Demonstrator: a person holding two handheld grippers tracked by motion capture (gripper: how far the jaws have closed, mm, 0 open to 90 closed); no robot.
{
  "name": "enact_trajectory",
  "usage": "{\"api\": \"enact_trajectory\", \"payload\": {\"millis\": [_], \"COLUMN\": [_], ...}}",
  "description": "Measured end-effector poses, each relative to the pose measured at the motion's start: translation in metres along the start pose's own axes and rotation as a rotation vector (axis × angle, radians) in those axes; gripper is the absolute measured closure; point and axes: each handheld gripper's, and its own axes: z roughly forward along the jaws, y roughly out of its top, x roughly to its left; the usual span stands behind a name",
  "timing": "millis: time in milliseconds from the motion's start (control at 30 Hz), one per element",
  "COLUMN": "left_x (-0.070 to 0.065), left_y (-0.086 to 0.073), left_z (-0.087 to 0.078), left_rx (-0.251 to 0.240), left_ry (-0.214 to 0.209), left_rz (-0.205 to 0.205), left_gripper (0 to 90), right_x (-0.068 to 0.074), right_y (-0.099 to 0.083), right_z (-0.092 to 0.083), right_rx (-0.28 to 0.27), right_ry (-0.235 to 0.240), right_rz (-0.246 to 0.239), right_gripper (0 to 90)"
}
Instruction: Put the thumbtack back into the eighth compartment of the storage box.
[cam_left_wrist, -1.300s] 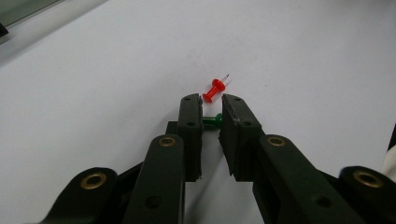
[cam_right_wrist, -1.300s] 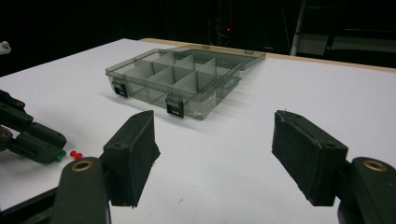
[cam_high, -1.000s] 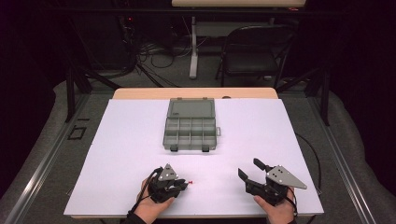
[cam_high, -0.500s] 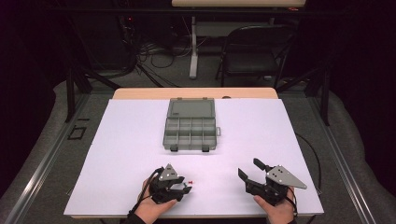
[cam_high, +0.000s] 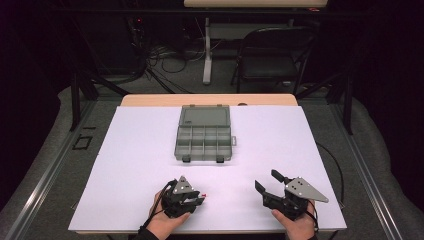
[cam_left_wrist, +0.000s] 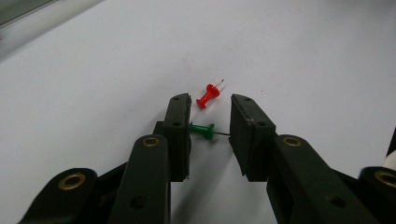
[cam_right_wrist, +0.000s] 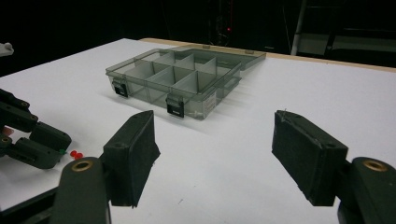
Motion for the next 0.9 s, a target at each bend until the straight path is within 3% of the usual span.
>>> {"api": "enact_trajectory", "payload": {"millis": [267, 667, 900], "left_x": [0.002, 0.013, 0.016], "left_y": [0.009, 0.038, 0.056], "left_z": [-0.007, -0.026, -0.034], "left_rx": [-0.028, -0.085, -0.096], "left_ry": [-0.004, 0.008, 0.009], "left_rz": [-0.013, -0.033, -0.032], "left_gripper": [69.0, 69.0, 69.0], "right_x": [0.0, 0.0, 0.0], "right_y": [0.0, 0.0, 0.0], "right_z": [0.0, 0.0, 0.0], "right_rx": [-0.001, 0.001, 0.0], "right_ry": [0.0, -0.003, -0.003], "right_rz": [-0.002, -0.002, 0.005], "right_gripper": [29.7, 29.7, 29.7]}}
